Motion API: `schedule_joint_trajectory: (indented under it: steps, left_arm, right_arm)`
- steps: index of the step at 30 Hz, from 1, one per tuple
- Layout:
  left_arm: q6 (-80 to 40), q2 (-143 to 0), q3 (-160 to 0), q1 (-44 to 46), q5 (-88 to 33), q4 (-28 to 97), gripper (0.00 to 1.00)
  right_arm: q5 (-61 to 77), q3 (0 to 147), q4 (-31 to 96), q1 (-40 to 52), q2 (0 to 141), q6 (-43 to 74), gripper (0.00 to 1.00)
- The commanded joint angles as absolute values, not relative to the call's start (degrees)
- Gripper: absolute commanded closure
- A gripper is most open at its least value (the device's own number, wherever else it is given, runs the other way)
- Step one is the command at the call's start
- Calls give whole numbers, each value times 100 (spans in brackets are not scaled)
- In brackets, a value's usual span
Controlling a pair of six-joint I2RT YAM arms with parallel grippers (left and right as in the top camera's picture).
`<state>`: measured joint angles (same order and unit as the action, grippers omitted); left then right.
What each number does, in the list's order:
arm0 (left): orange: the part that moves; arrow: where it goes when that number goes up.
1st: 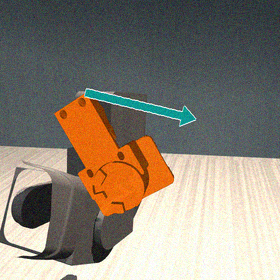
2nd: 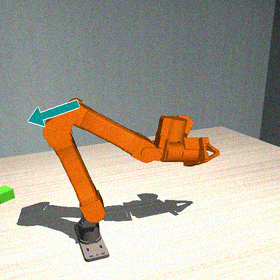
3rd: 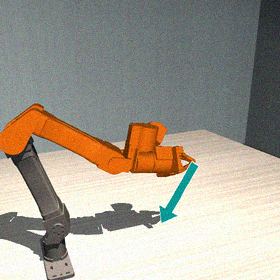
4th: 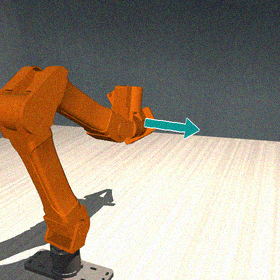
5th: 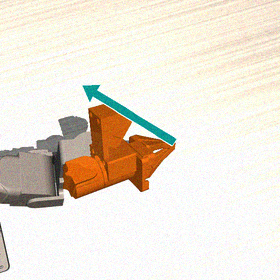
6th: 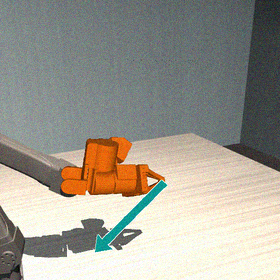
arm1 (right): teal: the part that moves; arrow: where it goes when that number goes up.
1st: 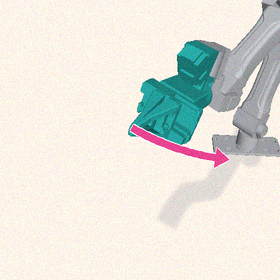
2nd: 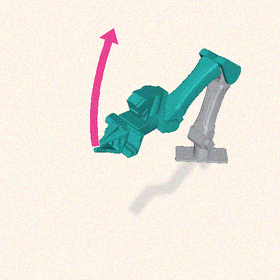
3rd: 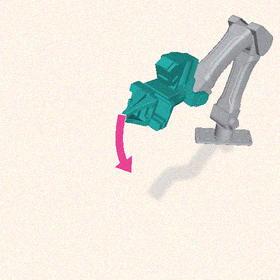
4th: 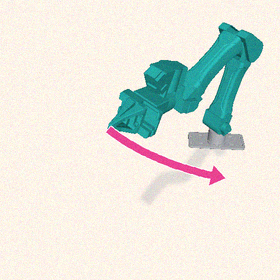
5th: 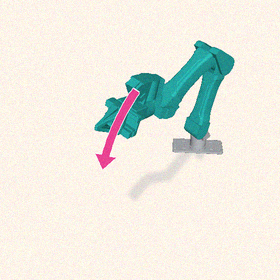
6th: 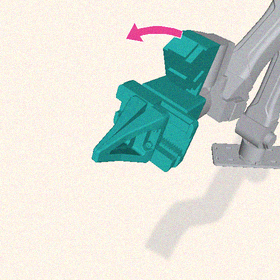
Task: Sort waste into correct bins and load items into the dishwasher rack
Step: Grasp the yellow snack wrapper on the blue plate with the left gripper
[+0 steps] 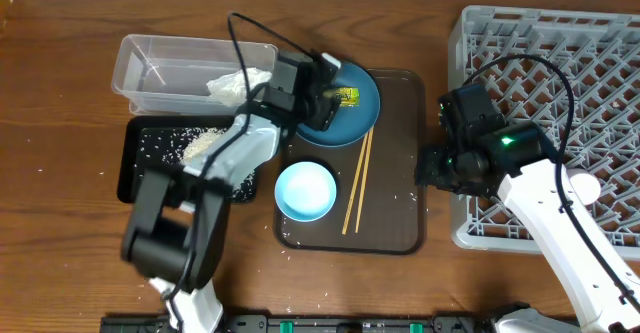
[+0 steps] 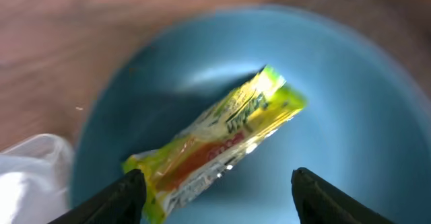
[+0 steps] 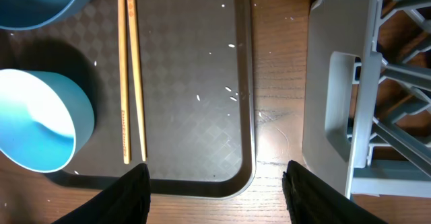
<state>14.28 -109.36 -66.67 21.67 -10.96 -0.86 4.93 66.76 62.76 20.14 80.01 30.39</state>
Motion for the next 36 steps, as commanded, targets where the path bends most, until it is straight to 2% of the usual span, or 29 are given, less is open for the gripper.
schedule_joint_trajectory:
  steps: [1,11,17,19,22,24,33,36]
  left_arm:
    - [1890,-11225,-6689,2145,-982,-336,26]
    - [1885,-11727,-6689,2174,-1000,-440,26]
    - [1879,-11754,-6689,2174,-1164,-327,52]
    - [1848,-11708,-6689,2174,-1328,-165,68]
    - [1577,-11467,-6689,2174,-1352,47,85]
    - [1369,-11159,-6689,2174,-1352,134,92]
    - [947,-9518,-6689,2119,-1219,427,94]
    - [910,-9212,-6689,1968,-298,493,94]
  right_arm:
    - [454,6663,6276,1959,7940,2976,38]
    - [454,6661,6261,1957,7940,2976,39]
    - [454,6661,6265,1957,7940,2974,39]
    - [454,6663,6272,1957,7940,2974,38]
    - [454,6663,6281,1977,7940,2976,39]
    - [451,6663,6276,2018,7940,2974,39]
    - [451,6661,6281,2023,7940,2974,39]
    - [454,6661,6281,2029,7940,2974,39]
